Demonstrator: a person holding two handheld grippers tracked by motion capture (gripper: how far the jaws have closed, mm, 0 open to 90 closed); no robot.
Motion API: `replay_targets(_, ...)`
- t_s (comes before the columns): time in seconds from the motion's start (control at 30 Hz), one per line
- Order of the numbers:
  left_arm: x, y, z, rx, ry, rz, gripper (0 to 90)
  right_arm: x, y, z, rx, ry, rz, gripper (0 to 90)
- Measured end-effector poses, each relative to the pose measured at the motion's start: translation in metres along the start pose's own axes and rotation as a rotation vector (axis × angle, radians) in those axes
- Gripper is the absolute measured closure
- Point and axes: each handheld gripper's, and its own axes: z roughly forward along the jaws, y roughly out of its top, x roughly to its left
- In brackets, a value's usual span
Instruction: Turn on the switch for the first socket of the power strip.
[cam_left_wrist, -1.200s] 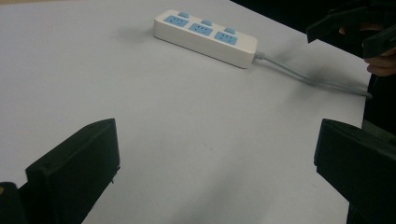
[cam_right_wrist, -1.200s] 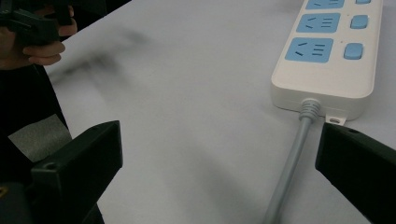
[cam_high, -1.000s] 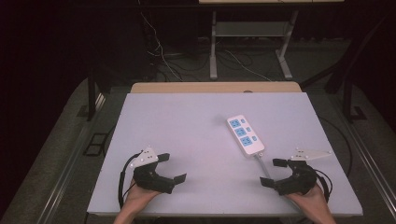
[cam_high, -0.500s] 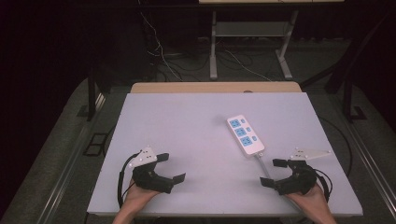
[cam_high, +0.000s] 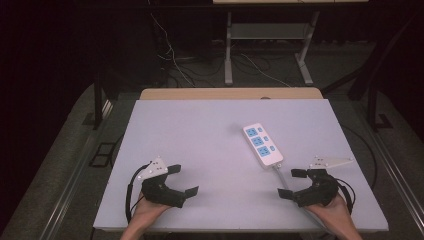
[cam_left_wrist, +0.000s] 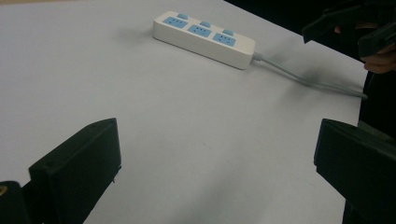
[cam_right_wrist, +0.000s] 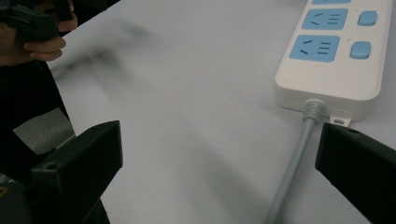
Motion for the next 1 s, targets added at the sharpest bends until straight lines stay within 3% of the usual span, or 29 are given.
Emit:
replay_targets(0.53,0.001,-0.001,-0.001,-0.005,-0.001,-0.012,0.0,-0.004,0.016,-0.004,0.040,0.001,-0.010,0.3)
replay_targets(1.0,0.001,-0.001,-0.002,-0.009,-0.006,-0.016,0.0,-0.007,0.043,-0.001,0.094,0.027,-0.037,0.3)
